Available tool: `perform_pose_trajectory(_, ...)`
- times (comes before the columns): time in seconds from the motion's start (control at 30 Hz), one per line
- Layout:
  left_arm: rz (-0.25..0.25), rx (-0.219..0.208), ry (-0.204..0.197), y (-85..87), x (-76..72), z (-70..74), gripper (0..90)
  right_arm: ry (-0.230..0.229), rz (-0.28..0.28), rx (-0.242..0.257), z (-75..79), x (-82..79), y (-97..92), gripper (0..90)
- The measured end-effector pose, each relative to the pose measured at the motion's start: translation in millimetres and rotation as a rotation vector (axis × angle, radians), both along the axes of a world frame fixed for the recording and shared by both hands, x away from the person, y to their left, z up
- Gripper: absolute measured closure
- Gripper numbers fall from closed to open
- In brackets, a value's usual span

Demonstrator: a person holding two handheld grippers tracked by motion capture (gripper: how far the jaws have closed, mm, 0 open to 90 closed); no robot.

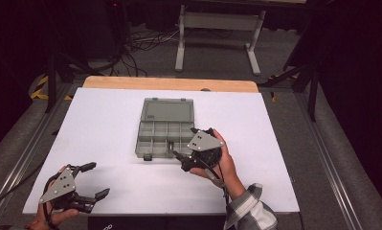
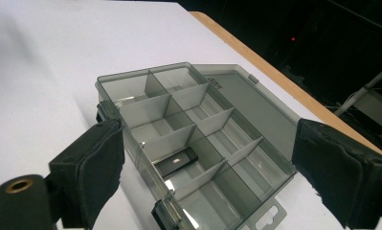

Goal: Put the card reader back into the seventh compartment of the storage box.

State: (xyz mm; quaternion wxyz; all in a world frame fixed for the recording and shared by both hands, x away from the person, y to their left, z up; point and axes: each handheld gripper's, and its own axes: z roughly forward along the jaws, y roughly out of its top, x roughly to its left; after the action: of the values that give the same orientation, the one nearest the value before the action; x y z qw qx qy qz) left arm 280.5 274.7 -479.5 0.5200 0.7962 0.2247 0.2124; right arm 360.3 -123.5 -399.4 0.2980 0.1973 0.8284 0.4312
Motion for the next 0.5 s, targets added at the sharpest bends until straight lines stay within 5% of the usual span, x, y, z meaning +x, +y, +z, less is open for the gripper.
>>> perform_pose_trajectory(0.5,-0.003,0.003,0.002,-0.3,0.0,-0.2,7.0,-0.025,-0.012,-0.015,0.3,-13.4,-14.7,12.0)
